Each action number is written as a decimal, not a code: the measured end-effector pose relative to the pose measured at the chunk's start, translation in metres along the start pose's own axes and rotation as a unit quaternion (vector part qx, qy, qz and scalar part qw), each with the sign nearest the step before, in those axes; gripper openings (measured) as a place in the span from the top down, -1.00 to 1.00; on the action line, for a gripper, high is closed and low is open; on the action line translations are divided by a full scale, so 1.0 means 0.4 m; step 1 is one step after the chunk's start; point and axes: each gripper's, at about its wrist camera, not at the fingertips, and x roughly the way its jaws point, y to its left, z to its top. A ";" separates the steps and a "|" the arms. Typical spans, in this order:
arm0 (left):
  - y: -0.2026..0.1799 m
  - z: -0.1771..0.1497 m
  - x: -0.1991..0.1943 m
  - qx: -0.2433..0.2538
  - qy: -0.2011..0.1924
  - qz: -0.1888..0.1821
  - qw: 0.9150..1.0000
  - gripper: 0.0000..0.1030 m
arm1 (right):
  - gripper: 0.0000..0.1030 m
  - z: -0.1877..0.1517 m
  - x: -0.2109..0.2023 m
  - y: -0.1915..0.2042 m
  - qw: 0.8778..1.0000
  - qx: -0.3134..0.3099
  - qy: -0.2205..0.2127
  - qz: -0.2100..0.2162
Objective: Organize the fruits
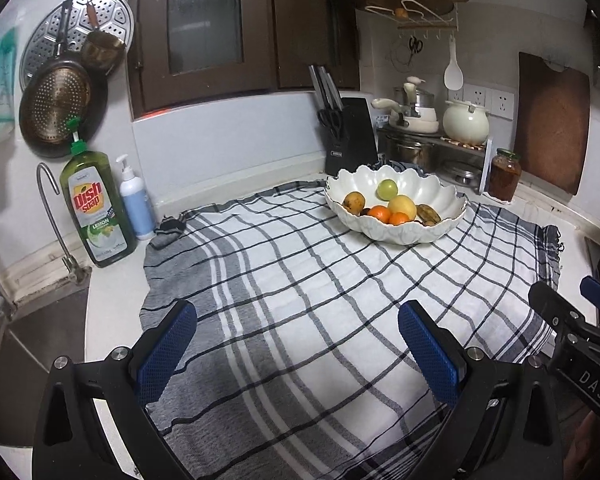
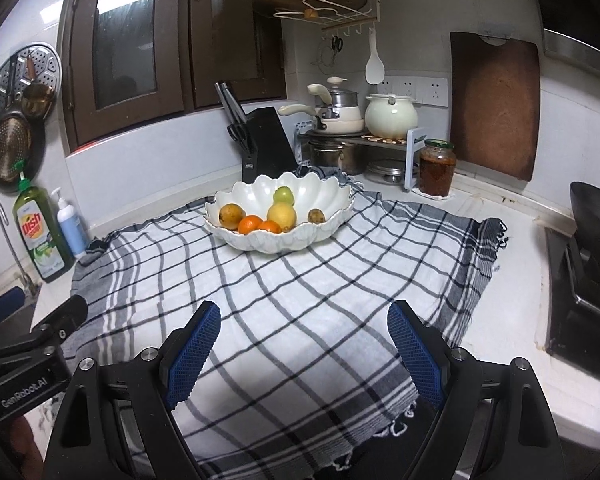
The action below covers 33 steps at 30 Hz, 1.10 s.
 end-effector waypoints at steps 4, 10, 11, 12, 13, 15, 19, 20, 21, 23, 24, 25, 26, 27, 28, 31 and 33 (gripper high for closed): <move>0.004 0.004 -0.014 -0.003 -0.012 -0.001 1.000 -0.99 | -0.67 -0.003 -0.019 0.003 1.000 -0.002 -0.010 -0.006; -0.004 0.003 -0.023 0.002 -0.014 -0.007 1.000 -0.99 | -0.67 0.002 -0.039 -0.005 1.000 0.000 -0.020 -0.012; -0.005 0.002 -0.023 0.003 -0.013 -0.008 1.000 -0.99 | -0.67 0.002 -0.038 -0.007 1.000 0.002 -0.019 -0.012; -0.006 0.002 -0.024 0.003 -0.014 -0.008 1.000 -0.99 | -0.67 0.002 -0.038 -0.008 1.000 0.002 -0.018 -0.013; -0.006 0.002 -0.024 0.003 -0.013 -0.008 1.000 -0.99 | -0.67 0.002 -0.038 -0.007 1.000 0.002 -0.018 -0.013; -0.006 0.002 -0.024 0.002 -0.014 -0.008 1.000 -0.99 | -0.67 0.003 -0.038 -0.007 1.000 0.002 -0.018 -0.013; -0.006 0.001 -0.023 0.003 -0.013 -0.008 1.000 -0.99 | -0.67 0.002 -0.036 -0.008 1.000 0.003 -0.015 -0.015; -0.008 0.001 -0.024 0.004 -0.012 -0.009 1.000 -0.99 | -0.67 0.002 -0.036 -0.011 1.000 0.004 -0.015 -0.015; -0.010 0.000 -0.025 0.005 -0.012 -0.009 1.000 -0.99 | -0.67 0.002 -0.036 -0.013 1.000 0.005 -0.014 -0.014; -0.015 0.000 -0.026 0.005 -0.011 -0.011 1.000 -0.99 | -0.67 0.002 -0.036 -0.014 1.000 0.005 -0.015 -0.015; -0.016 0.000 -0.026 0.006 -0.011 -0.011 1.000 -0.99 | -0.67 0.002 -0.038 -0.015 1.000 0.007 -0.016 -0.015; -0.016 0.001 -0.025 0.006 -0.010 -0.011 1.000 -0.99 | -0.67 0.001 -0.038 -0.015 1.000 0.007 -0.018 -0.015; -0.016 0.001 -0.025 0.005 -0.010 -0.011 1.000 -0.99 | -0.67 0.001 -0.040 -0.015 1.000 0.006 -0.020 -0.016; -0.017 0.001 -0.025 0.005 -0.010 -0.011 1.000 -0.99 | -0.67 0.001 -0.040 -0.015 1.000 0.005 -0.021 -0.018; -0.018 0.000 -0.025 0.004 -0.010 -0.010 1.000 -0.99 | -0.67 0.000 -0.039 -0.015 1.000 0.005 -0.021 -0.018; -0.018 -0.001 -0.023 0.005 -0.008 -0.012 1.000 -0.99 | -0.67 -0.002 -0.036 -0.015 1.000 0.007 -0.018 -0.017; -0.018 -0.002 -0.021 0.005 -0.007 -0.013 1.000 -0.99 | -0.67 -0.002 -0.035 -0.015 1.000 0.008 -0.017 -0.017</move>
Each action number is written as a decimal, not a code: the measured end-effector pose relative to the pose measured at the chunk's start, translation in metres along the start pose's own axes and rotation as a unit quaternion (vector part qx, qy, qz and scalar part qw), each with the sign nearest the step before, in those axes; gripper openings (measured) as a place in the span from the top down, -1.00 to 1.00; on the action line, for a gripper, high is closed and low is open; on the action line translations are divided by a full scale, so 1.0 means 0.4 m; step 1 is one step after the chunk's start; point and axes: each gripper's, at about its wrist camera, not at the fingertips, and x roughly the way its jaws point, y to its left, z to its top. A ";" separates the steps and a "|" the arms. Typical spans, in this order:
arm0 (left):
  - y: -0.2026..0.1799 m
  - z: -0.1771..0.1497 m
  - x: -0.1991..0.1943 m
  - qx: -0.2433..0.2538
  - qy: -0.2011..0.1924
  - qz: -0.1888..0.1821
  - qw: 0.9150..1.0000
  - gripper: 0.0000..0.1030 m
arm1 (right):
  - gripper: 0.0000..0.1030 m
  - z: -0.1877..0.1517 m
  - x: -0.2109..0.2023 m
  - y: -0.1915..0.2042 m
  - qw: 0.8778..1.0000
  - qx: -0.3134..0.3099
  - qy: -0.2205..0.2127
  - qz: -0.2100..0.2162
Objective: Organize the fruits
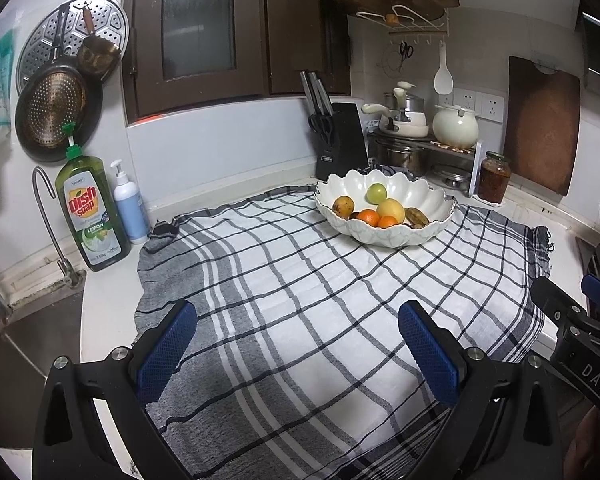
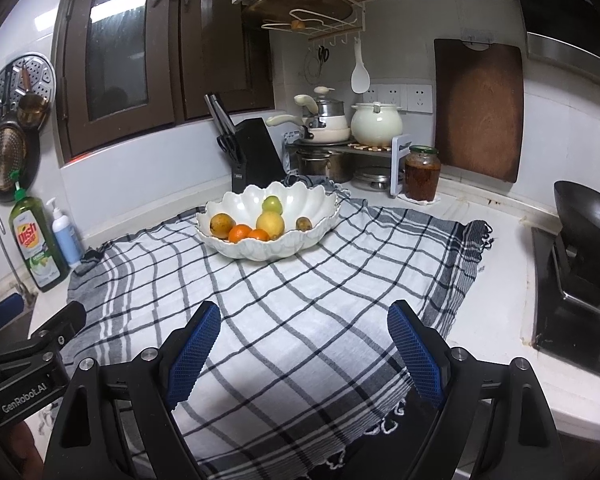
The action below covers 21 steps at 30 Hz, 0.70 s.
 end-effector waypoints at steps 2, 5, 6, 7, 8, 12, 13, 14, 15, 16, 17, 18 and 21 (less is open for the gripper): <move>-0.001 0.000 -0.001 0.000 -0.001 0.000 1.000 -0.99 | -0.67 0.000 0.000 0.000 1.000 -0.001 -0.001 0.000; -0.001 0.000 0.001 -0.001 0.000 0.001 1.000 -0.99 | -0.67 0.000 0.002 -0.001 1.000 -0.002 -0.001 0.002; -0.001 0.000 0.000 -0.001 0.000 0.001 1.000 -0.99 | -0.67 0.001 0.001 0.001 1.000 -0.001 0.000 0.001; -0.002 0.000 0.000 -0.001 -0.001 0.001 1.000 -0.99 | -0.67 0.001 0.000 0.001 1.000 -0.001 0.000 0.001; -0.002 0.000 0.000 0.000 -0.001 0.000 1.000 -0.99 | -0.67 0.000 0.001 0.001 1.000 -0.001 0.000 0.002; -0.001 0.000 0.000 0.000 -0.001 -0.001 1.000 -0.99 | -0.67 0.001 0.000 0.002 1.000 0.000 -0.002 0.000; 0.002 0.002 0.001 -0.001 -0.001 0.000 1.000 -0.99 | -0.67 0.000 0.001 0.003 1.000 -0.001 -0.002 0.001; 0.002 0.001 0.001 -0.001 -0.001 0.000 1.000 -0.99 | -0.67 0.001 -0.001 0.004 1.000 -0.001 -0.001 0.001; -0.001 0.000 0.001 0.000 -0.001 0.000 1.000 -0.99 | -0.67 0.001 -0.001 0.004 1.000 0.000 -0.002 0.001; 0.002 0.002 0.001 -0.001 -0.001 0.000 1.000 -0.99 | -0.67 0.002 -0.001 0.004 1.000 -0.001 -0.002 0.000; 0.000 0.001 0.002 -0.001 -0.001 0.000 1.000 -0.99 | -0.67 0.002 -0.001 0.003 1.000 -0.001 -0.002 0.001; 0.001 0.002 0.001 -0.001 -0.001 -0.001 1.000 -0.99 | -0.67 0.001 -0.001 0.004 1.000 0.000 -0.002 0.001; -0.001 0.001 0.001 -0.001 -0.001 -0.002 1.000 -0.99 | -0.67 0.002 0.000 0.003 1.000 0.000 -0.002 0.001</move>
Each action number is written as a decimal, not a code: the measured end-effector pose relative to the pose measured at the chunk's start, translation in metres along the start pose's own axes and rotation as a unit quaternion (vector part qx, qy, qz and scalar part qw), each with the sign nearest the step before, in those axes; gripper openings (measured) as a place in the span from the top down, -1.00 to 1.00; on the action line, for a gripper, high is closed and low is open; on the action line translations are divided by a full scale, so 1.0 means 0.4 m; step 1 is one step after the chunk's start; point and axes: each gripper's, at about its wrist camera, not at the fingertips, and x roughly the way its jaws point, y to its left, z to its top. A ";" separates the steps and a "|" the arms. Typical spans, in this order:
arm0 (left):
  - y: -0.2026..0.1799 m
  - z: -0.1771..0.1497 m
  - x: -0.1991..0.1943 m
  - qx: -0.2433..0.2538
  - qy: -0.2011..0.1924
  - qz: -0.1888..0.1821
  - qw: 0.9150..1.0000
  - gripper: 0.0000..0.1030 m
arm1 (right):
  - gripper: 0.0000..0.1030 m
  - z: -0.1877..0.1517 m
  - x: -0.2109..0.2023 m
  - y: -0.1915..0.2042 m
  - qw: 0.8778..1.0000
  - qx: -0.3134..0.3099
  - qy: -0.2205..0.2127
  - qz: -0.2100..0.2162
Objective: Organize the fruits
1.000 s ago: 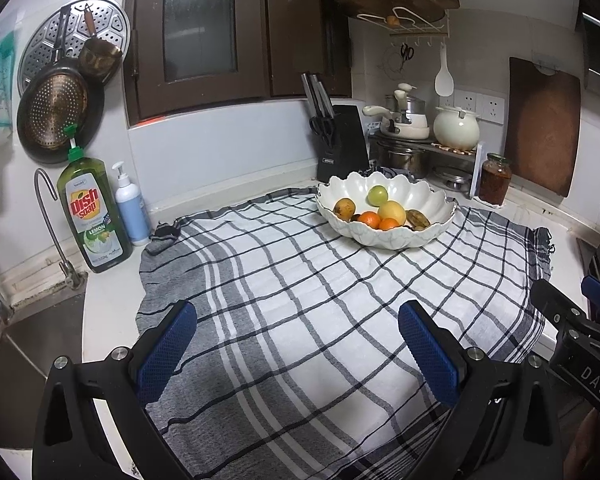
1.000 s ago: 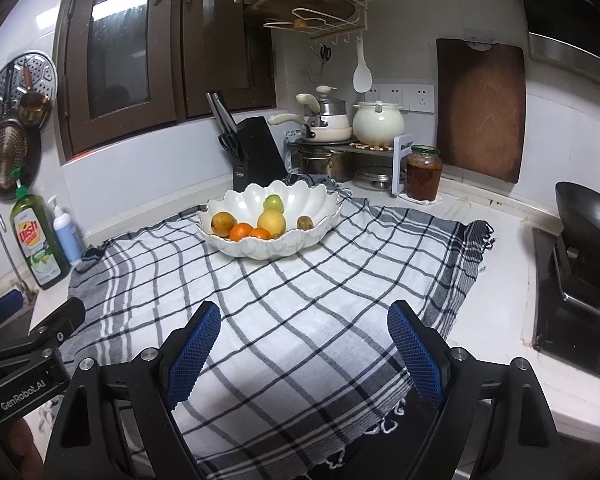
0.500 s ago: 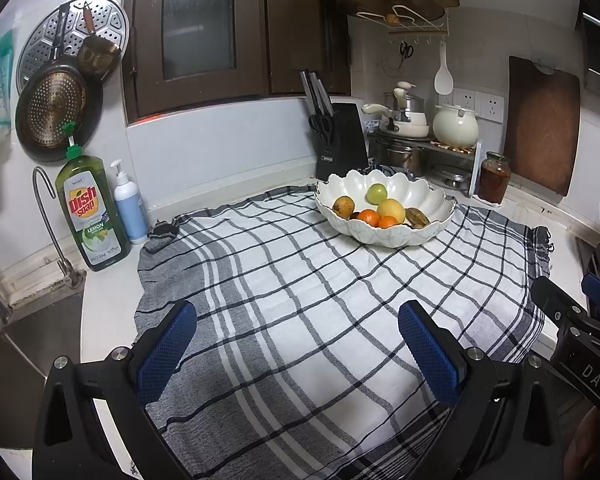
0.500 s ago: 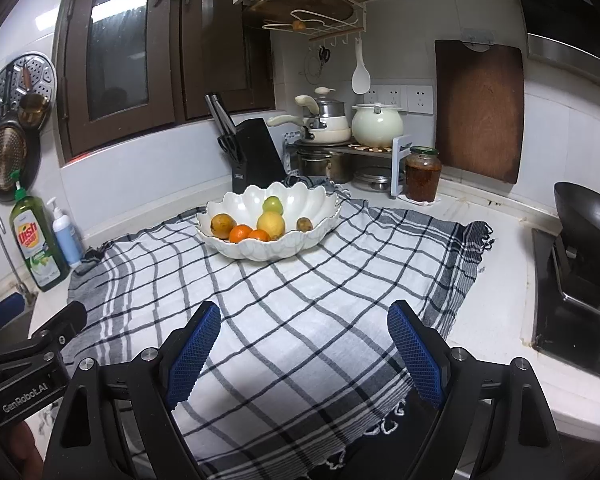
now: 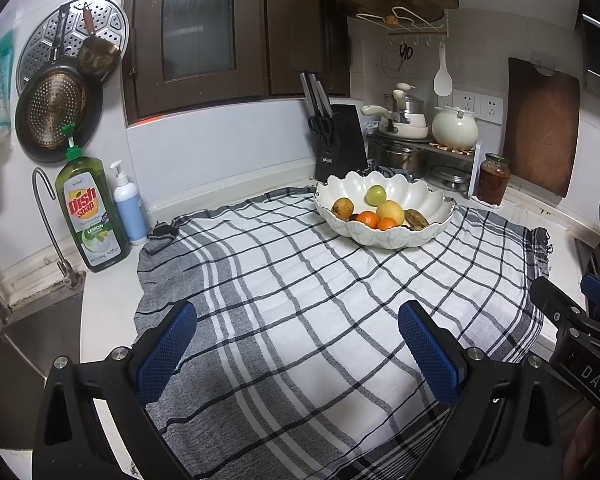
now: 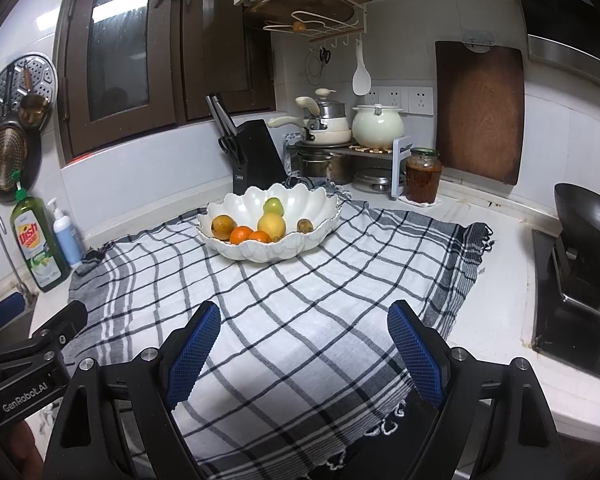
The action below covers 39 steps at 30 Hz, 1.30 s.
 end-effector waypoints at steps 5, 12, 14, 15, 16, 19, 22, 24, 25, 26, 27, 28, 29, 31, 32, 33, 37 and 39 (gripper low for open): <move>-0.001 0.003 0.003 0.001 0.002 -0.002 1.000 -0.99 | -0.67 0.001 -0.001 0.001 1.000 0.000 -0.001 0.000; 0.001 0.008 -0.001 0.004 0.000 -0.004 1.000 -0.99 | -0.67 0.001 -0.002 0.005 1.000 0.000 -0.002 0.001; 0.002 0.009 -0.002 0.003 0.000 -0.004 1.000 -0.98 | -0.67 0.001 -0.003 0.003 1.000 0.000 -0.002 0.000; 0.002 0.009 -0.002 0.003 0.000 -0.004 1.000 -0.98 | -0.67 0.001 -0.002 0.005 1.000 0.000 -0.002 0.000; 0.002 0.009 -0.002 0.003 0.000 -0.004 1.000 -0.98 | -0.67 0.004 -0.002 0.005 1.000 0.000 -0.002 0.000; 0.002 0.008 0.000 0.003 0.005 -0.008 1.000 -0.98 | -0.67 0.004 -0.003 0.005 1.000 0.000 -0.002 0.000; 0.003 0.007 0.000 0.004 0.004 -0.008 1.000 -0.98 | -0.67 0.004 -0.003 0.005 1.000 0.000 -0.002 0.000; 0.004 0.007 0.001 0.003 0.004 -0.009 1.000 -0.98 | -0.67 0.004 -0.003 0.006 1.000 0.000 -0.002 0.000; 0.004 0.007 0.001 0.004 0.005 -0.009 1.000 -0.98 | -0.67 0.004 -0.003 0.004 1.000 0.000 -0.002 0.000; 0.004 0.006 0.001 0.004 0.005 -0.008 1.000 -0.98 | -0.67 0.004 -0.003 0.006 1.000 0.000 -0.002 0.000; 0.004 0.006 0.001 0.003 0.005 -0.008 1.000 -0.98 | -0.67 0.004 -0.004 0.005 1.000 0.000 -0.003 0.000; 0.004 0.006 0.001 0.003 0.005 -0.009 1.000 -0.98 | -0.67 0.004 -0.003 0.007 1.000 0.000 -0.003 0.000; 0.004 0.006 0.001 0.003 0.005 -0.008 1.000 -0.98 | -0.67 0.004 -0.003 0.007 1.000 0.000 -0.002 0.000; 0.005 0.005 0.002 0.003 0.005 -0.008 1.000 -0.98 | -0.67 0.004 -0.004 0.005 1.000 0.000 -0.002 0.000; 0.005 0.005 0.002 0.003 0.005 -0.008 1.000 -0.98 | -0.67 0.004 -0.004 0.007 1.000 0.000 -0.002 0.000; 0.005 0.005 0.002 0.003 0.005 -0.007 1.000 -0.98 | -0.67 0.004 -0.004 0.006 1.000 0.000 -0.002 0.000; 0.006 0.003 0.002 0.002 0.005 -0.007 1.000 -0.98 | -0.67 0.003 -0.003 0.007 1.000 0.000 -0.002 0.000; 0.008 -0.001 0.000 0.002 0.005 -0.005 1.000 -0.98 | -0.67 0.003 -0.004 0.007 1.000 0.000 -0.002 0.000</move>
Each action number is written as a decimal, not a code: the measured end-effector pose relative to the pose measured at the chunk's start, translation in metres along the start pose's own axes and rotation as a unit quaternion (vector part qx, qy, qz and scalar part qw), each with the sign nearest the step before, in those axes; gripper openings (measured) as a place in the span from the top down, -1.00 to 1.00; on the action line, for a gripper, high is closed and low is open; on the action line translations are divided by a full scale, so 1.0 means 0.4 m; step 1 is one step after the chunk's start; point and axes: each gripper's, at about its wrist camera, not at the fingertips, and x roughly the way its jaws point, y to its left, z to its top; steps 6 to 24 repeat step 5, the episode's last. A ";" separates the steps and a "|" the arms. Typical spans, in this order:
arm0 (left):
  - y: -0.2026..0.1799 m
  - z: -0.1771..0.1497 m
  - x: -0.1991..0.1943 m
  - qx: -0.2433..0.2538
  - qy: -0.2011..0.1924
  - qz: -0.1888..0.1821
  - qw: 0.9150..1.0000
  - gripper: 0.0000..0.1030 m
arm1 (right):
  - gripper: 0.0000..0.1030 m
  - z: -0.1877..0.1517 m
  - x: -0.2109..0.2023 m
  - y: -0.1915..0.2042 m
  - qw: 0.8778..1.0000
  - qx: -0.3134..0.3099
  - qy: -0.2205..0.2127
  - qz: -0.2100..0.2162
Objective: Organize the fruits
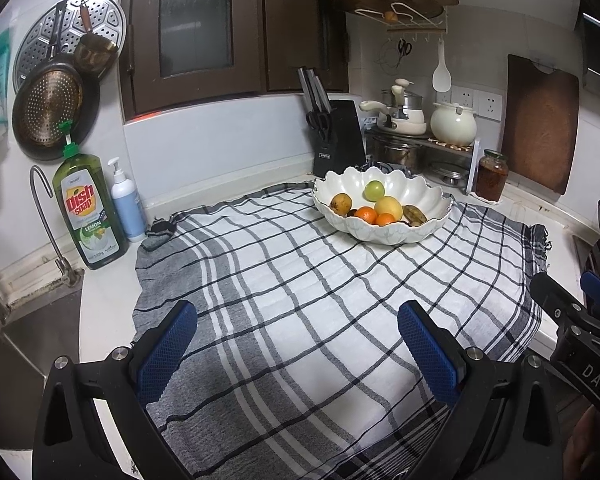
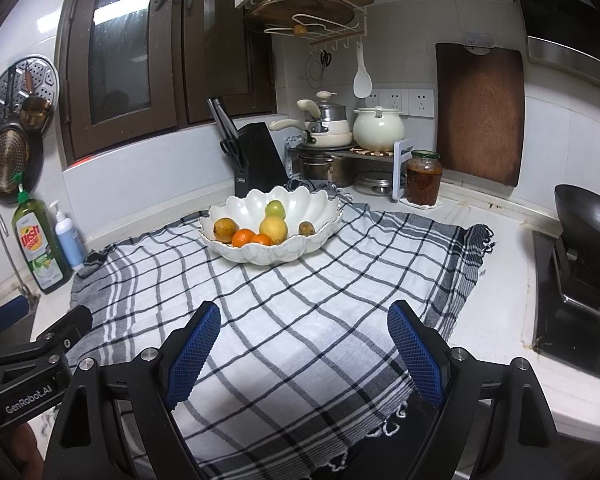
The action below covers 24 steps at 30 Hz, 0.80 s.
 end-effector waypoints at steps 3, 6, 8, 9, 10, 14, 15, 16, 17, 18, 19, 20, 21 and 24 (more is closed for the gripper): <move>0.003 -0.003 0.002 0.000 0.001 0.000 1.000 -0.99 | -0.67 0.003 -0.001 0.002 1.000 0.000 0.000 0.001; 0.004 -0.004 0.002 0.000 0.002 -0.001 1.000 -0.99 | -0.67 0.005 -0.003 0.003 1.000 0.001 -0.001 0.001; 0.004 -0.004 0.002 0.000 0.002 -0.001 1.000 -0.99 | -0.67 0.005 -0.003 0.003 1.000 0.001 -0.001 0.001; 0.004 -0.004 0.002 0.000 0.002 -0.001 1.000 -0.99 | -0.67 0.005 -0.003 0.003 1.000 0.001 -0.001 0.001; 0.004 -0.004 0.002 0.000 0.002 -0.001 1.000 -0.99 | -0.67 0.005 -0.003 0.003 1.000 0.001 -0.001 0.001; 0.004 -0.004 0.002 0.000 0.002 -0.001 1.000 -0.99 | -0.67 0.005 -0.003 0.003 1.000 0.001 -0.001 0.001; 0.004 -0.004 0.002 0.000 0.002 -0.001 1.000 -0.99 | -0.67 0.005 -0.003 0.003 1.000 0.001 -0.001 0.001; 0.004 -0.004 0.002 0.000 0.002 -0.001 1.000 -0.99 | -0.67 0.005 -0.003 0.003 1.000 0.001 -0.001 0.001; 0.004 -0.004 0.002 0.000 0.002 -0.001 1.000 -0.99 | -0.67 0.005 -0.003 0.003 1.000 0.001 -0.001 0.001; 0.004 -0.004 0.002 0.000 0.002 -0.001 1.000 -0.99 | -0.67 0.005 -0.003 0.003 1.000 0.001 -0.001 0.001; 0.004 -0.004 0.002 0.000 0.002 -0.001 1.000 -0.99 | -0.67 0.005 -0.003 0.003 1.000 0.001 -0.001 0.001; 0.004 -0.004 0.002 0.000 0.002 -0.001 1.000 -0.99 | -0.67 0.005 -0.003 0.003 1.000 0.001 -0.001 0.001; 0.004 -0.004 0.002 0.000 0.002 -0.001 1.000 -0.99 | -0.67 0.005 -0.003 0.003 1.000 0.001 -0.001 0.001; 0.004 -0.004 0.002 0.000 0.002 -0.001 1.000 -0.99 | -0.67 0.005 -0.003 0.003 1.000 0.001 -0.001 0.001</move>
